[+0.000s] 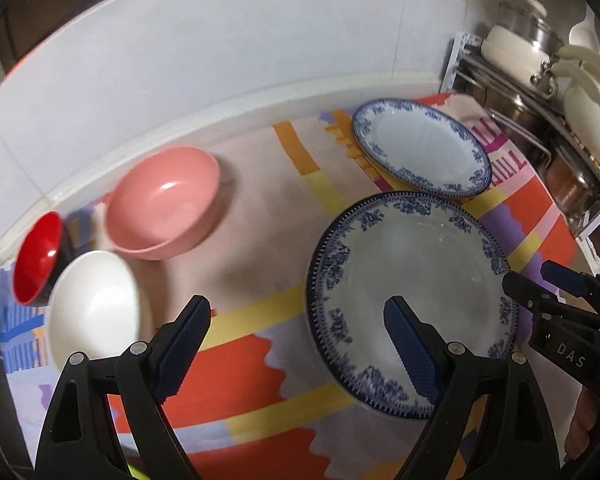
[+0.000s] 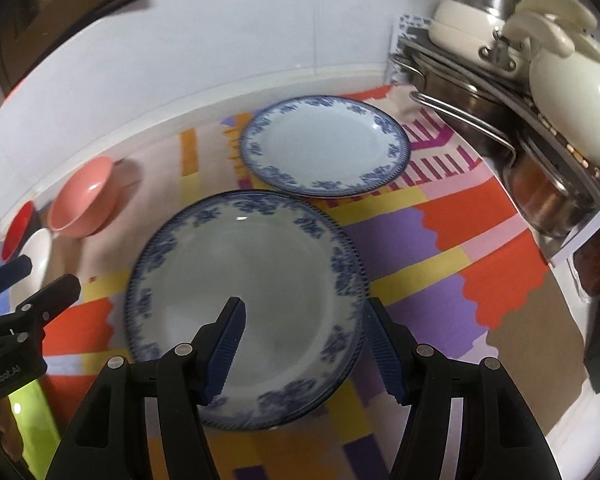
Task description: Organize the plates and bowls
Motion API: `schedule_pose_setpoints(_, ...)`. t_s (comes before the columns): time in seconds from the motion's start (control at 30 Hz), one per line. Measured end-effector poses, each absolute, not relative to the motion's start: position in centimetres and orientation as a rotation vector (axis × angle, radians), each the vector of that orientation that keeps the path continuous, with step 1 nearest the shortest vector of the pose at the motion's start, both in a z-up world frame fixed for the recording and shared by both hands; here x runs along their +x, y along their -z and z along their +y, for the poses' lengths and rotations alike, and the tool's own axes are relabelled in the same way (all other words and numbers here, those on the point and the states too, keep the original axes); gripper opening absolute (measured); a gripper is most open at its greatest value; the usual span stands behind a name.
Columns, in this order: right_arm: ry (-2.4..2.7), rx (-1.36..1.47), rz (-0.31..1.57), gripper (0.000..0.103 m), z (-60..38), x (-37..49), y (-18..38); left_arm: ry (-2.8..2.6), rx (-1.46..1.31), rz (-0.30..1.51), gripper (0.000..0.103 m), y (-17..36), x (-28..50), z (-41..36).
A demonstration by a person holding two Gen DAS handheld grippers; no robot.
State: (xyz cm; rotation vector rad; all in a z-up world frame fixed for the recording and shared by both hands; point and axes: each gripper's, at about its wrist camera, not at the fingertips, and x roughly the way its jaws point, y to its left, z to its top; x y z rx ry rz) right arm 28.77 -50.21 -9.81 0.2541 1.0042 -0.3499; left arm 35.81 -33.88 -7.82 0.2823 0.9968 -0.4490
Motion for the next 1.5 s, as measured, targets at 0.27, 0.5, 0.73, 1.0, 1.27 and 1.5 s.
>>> schedule_pose_setpoints(0.27, 0.385, 0.285, 1.055, 0.062, -52.8, 30.2, 12.8, 0.453, 0.305, 1.098, 0.084, 11.4, 37.8, -35.9)
schedule_pose_setpoints(0.5, 0.404, 0.294, 1.081, 0.061, -53.9, 30.8, 14.4, 0.455, 0.331, 1.126, 0.078, 13.0, 38.4, -36.8)
schedule_pose_setpoints(0.73, 0.393, 0.301, 1.098, 0.058, -54.2, 31.0, 15.0, 0.458, 0.331, 1.137, 0.067, 13.7, 38.7, -37.1)
schedule_pose_setpoints(1.0, 0.38, 0.318, 1.115, 0.047, -54.5, 31.3, 15.6, 0.479, 0.315, 1.176, 0.053, 14.5, 39.0, -37.5)
schedule_pose_setpoints(1.27, 0.369, 0.323, 1.114, 0.037, -54.6, 31.5, 15.5, 0.483, 0.306, 1.177, 0.04, 14.4, 39.0, -37.7)
schedule_pose_setpoints(1.5, 0.365, 0.317, 1.121, 0.036, -54.2, 31.4, 15.3, 0.455, 0.307, 1.165, 0.037, 13.6, 38.6, -36.9)
